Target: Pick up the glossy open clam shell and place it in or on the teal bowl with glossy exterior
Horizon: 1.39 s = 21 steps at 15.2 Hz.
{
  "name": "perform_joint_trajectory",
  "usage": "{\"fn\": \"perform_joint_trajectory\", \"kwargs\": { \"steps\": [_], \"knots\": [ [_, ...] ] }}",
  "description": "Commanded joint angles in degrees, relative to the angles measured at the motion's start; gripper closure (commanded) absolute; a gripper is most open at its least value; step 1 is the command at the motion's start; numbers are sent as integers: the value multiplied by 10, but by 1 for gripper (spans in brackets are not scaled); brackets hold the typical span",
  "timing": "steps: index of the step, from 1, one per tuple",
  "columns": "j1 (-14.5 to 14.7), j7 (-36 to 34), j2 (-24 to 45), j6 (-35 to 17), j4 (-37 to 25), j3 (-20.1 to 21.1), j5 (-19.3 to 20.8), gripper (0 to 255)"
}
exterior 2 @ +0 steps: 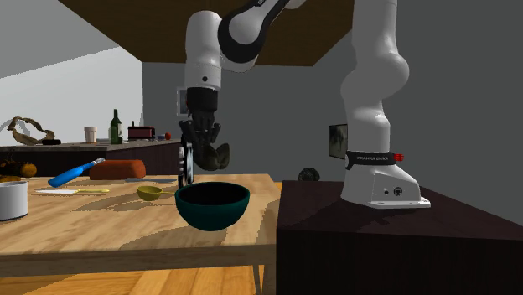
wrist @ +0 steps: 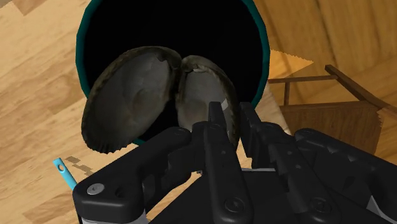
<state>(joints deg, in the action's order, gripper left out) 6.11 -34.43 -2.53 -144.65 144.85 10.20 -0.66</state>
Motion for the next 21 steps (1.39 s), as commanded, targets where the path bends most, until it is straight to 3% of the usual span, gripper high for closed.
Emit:
{"fn": "perform_joint_trajectory", "kwargs": {
  "steps": [1, 9, 17, 18, 21],
  "knots": [
    [0, -3, 13, -19, 6, 0, 4, 255],
    [-1, -19, 73, -84, 13, -2, 26, 255],
    [0, -19, 73, -84, 13, -2, 26, 255],
    [0, -19, 73, -84, 13, -2, 26, 0],
    [0, -19, 73, -84, 13, -2, 26, 0]
  ]
}}
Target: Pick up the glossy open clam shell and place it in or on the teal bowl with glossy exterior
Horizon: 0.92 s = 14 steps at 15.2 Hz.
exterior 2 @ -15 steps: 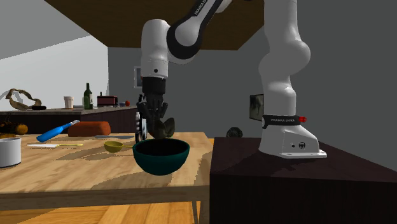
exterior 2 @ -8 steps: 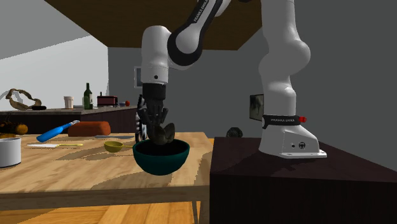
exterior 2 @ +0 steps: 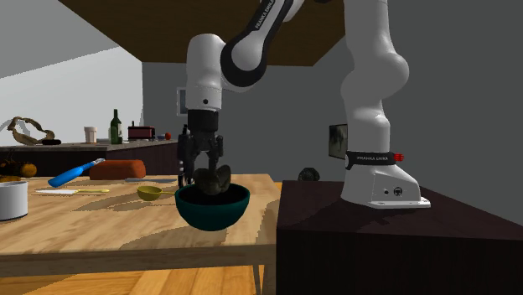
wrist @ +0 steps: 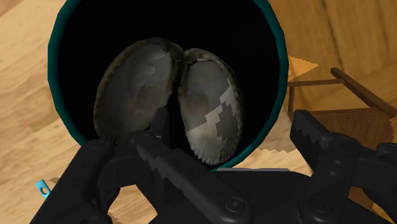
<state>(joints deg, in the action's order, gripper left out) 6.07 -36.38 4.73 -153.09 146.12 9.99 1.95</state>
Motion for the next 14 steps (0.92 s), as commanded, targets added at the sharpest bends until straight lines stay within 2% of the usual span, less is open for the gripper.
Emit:
{"fn": "perform_joint_trajectory", "kwargs": {
  "steps": [1, 2, 6, 14],
  "knots": [
    [0, 0, 0, 0, 0, 0, 0, 0],
    [0, 0, 0, 0, 0, 0, 0, 0],
    [-1, 19, -75, 79, -6, 4, -27, 0],
    [0, 19, -75, 79, -6, 3, -27, 0]
  ]
}}
